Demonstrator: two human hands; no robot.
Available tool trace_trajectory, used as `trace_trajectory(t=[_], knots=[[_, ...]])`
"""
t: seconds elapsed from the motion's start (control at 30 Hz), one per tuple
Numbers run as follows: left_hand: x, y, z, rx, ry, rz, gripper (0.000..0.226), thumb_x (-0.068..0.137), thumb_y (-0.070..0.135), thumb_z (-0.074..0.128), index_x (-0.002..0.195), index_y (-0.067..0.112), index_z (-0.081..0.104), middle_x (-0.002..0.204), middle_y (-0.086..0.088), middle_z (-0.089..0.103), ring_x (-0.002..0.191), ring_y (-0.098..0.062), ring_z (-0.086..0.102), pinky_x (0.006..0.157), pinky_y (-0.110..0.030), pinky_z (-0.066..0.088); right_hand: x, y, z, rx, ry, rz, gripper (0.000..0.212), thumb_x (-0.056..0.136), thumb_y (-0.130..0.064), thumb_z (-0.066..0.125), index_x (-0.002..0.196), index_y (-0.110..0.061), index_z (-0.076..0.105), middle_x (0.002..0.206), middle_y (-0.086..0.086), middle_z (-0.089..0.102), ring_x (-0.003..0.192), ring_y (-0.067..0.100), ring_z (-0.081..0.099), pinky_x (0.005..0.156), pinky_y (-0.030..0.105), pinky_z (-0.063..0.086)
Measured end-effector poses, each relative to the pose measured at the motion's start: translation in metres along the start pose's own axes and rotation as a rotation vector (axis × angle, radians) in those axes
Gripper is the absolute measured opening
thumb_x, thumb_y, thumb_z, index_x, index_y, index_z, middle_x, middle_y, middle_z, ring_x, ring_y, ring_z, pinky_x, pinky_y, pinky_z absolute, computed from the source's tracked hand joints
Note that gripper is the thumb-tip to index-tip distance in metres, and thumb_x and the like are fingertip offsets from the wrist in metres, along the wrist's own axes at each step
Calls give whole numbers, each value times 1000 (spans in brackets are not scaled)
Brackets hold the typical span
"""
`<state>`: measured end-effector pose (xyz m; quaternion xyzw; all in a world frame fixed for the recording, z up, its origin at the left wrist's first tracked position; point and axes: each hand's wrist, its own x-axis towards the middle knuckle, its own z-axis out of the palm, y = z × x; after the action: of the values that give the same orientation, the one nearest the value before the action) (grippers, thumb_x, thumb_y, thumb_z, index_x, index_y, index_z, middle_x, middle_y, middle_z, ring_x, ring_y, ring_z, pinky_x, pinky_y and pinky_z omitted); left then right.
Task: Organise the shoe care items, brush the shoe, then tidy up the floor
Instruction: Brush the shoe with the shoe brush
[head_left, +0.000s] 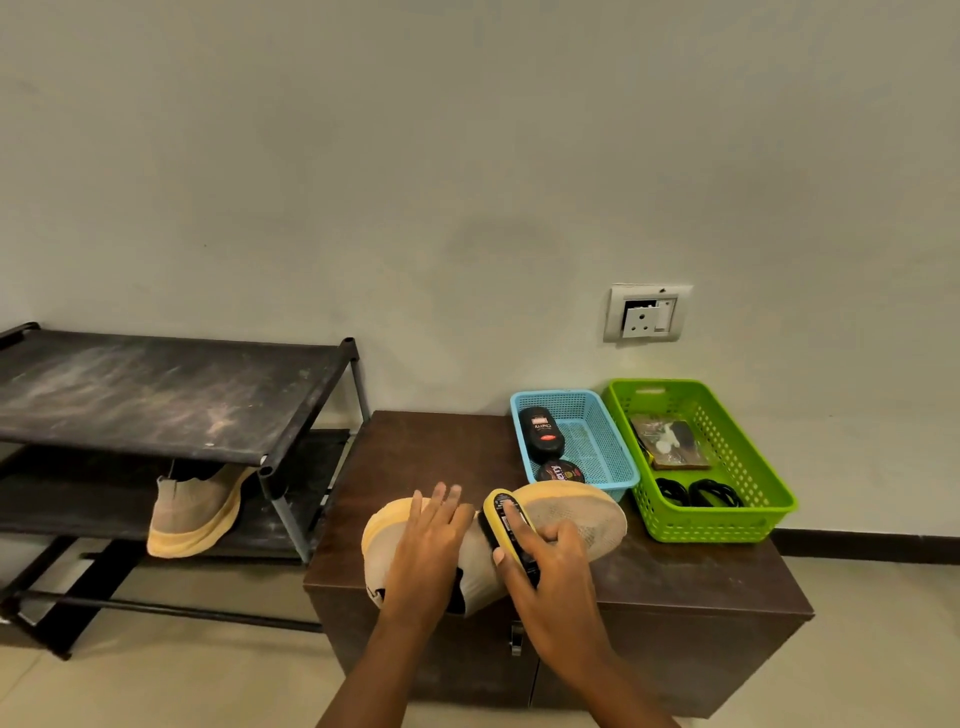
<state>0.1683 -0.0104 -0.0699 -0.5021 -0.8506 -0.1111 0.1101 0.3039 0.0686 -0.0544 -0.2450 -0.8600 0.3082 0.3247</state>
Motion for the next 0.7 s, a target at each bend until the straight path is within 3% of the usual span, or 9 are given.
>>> trace_trajectory(t=[0.1, 0.23, 0.37, 0.53, 0.7], knots=[[2, 3, 2, 3, -6, -44, 67, 36, 16, 94, 98, 18, 68, 108, -12, 70, 104, -27, 66, 87, -34, 51, 0, 0, -2, 17, -2, 7, 53, 90, -35, 57, 136, -42, 32, 88, -13, 31, 84, 12, 44, 80, 17, 39], [4, 4, -5, -64, -13, -89, 52, 47, 21, 93, 93, 21, 67, 93, -1, 73, 92, -15, 69, 69, -24, 56, -2, 1, -2, 12, -15, -7, 53, 89, -37, 56, 136, -44, 34, 89, -15, 31, 84, 9, 44, 78, 10, 36], [3, -1, -2, -16, 29, -60, 67, 20, 15, 97, 84, 15, 76, 82, -3, 75, 78, -15, 72, 59, -23, 56, -3, 3, -6, 9, -20, -15, 54, 88, -37, 56, 135, -47, 31, 89, -16, 30, 83, 3, 41, 76, 6, 35], [7, 0, -9, -3, 165, 7, 67, 22, 7, 96, 86, 10, 76, 86, -7, 74, 82, -19, 72, 65, -29, 57, 1, -3, -8, -3, 59, -20, 51, 87, -45, 51, 136, -44, 35, 90, -14, 33, 86, 4, 43, 78, 13, 40], [15, 5, -28, -37, 395, 52, 61, 35, 1, 93, 93, 3, 74, 94, -14, 73, 89, -26, 71, 74, -38, 56, 10, -33, -10, -103, 210, -140, 51, 85, -40, 50, 135, -27, 51, 88, -8, 35, 79, 4, 37, 71, 13, 41]])
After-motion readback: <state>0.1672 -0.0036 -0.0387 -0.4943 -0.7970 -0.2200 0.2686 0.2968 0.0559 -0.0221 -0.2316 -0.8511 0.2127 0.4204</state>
